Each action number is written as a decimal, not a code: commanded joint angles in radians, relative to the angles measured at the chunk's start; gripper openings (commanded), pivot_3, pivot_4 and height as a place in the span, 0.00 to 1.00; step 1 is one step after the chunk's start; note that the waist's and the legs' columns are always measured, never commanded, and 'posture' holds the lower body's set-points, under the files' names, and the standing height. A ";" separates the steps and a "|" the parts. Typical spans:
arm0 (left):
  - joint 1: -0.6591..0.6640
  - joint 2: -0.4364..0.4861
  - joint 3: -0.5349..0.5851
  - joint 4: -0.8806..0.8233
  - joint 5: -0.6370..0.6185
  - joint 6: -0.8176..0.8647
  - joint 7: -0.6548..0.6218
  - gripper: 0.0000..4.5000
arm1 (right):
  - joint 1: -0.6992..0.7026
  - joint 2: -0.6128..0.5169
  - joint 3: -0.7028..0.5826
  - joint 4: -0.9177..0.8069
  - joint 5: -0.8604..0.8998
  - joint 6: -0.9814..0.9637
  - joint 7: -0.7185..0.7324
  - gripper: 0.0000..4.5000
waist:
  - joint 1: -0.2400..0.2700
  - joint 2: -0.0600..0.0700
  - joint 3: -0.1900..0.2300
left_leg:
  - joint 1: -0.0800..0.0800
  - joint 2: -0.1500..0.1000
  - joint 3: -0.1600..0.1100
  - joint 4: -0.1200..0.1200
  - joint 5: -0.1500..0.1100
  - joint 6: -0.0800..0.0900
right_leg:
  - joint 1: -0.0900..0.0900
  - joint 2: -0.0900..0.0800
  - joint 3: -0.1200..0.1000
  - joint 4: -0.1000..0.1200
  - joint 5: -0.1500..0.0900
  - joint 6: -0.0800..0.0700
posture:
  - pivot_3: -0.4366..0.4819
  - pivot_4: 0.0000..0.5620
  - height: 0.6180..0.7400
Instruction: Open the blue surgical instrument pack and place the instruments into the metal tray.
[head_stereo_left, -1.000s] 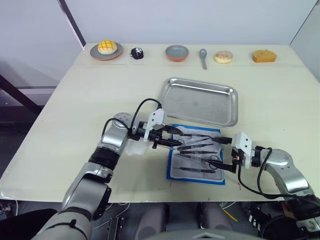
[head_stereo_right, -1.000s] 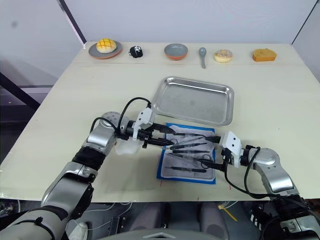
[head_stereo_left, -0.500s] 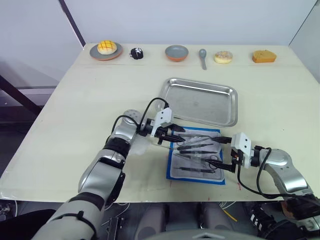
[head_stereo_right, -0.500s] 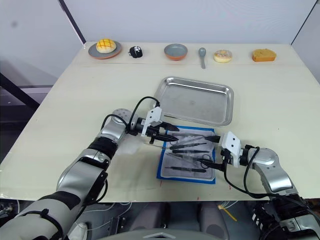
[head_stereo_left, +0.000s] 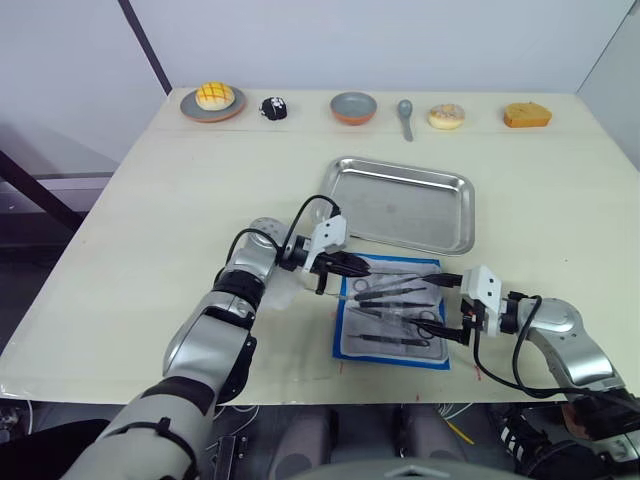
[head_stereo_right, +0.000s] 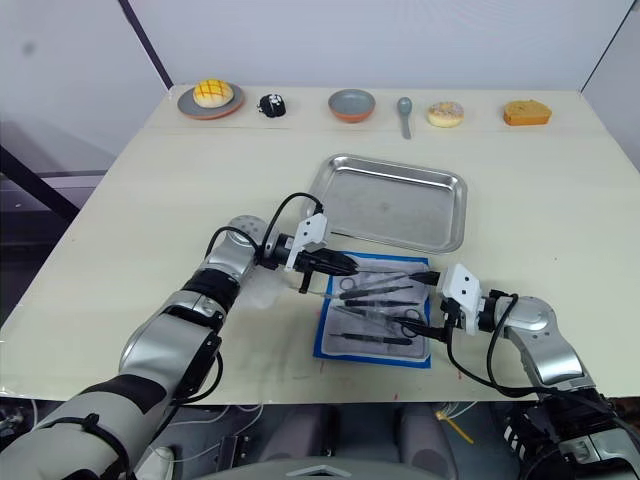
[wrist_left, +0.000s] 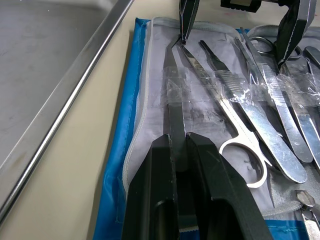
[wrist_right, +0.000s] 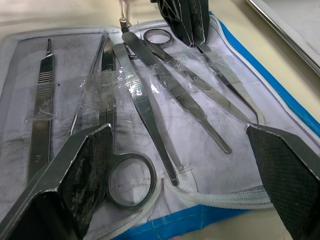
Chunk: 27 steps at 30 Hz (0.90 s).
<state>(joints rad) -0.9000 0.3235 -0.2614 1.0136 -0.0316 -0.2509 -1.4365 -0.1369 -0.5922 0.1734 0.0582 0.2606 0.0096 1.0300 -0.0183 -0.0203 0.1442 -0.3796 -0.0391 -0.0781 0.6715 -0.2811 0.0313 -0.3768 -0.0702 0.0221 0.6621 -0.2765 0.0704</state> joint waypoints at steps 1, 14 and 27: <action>-0.010 0.005 0.014 -0.004 0.010 0.005 -0.004 0.03 | 0.027 -0.004 0.045 0.094 -0.099 0.025 -0.037 1.00 | 0.000 0.000 0.000 | 0.000 0.000 0.000 0.000 0.000 0.000 | 0.000 0.000 0.000 0.000 0.000 0.000 | 0.48 0.27 1.00; -0.043 0.035 0.020 -0.187 0.009 0.104 -0.051 0.03 | 0.020 0.000 0.059 0.104 -0.108 0.040 -0.041 1.00 | -0.002 0.000 0.000 | 0.000 0.000 0.000 0.000 0.000 0.000 | 0.000 0.000 0.000 0.000 0.000 0.000 | 0.48 0.27 1.00; -0.009 0.088 0.001 -0.368 0.011 0.257 -0.053 0.03 | 0.020 -0.004 0.071 0.108 -0.110 0.056 -0.047 1.00 | -0.008 0.000 0.000 | 0.000 0.001 0.000 0.000 0.000 0.000 | -0.001 0.001 0.000 0.000 0.000 0.000 | 0.48 0.27 1.00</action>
<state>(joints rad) -0.8925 0.3878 -0.2859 0.7091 0.0097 -0.0001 -1.4808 -0.1554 -0.5825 0.2001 0.0652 0.2566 -0.0006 1.0257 -0.0258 -0.0203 0.1445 -0.3799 -0.0382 -0.0786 0.6714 -0.2810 0.0311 -0.3773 -0.0697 0.0220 0.6624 -0.2765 0.0703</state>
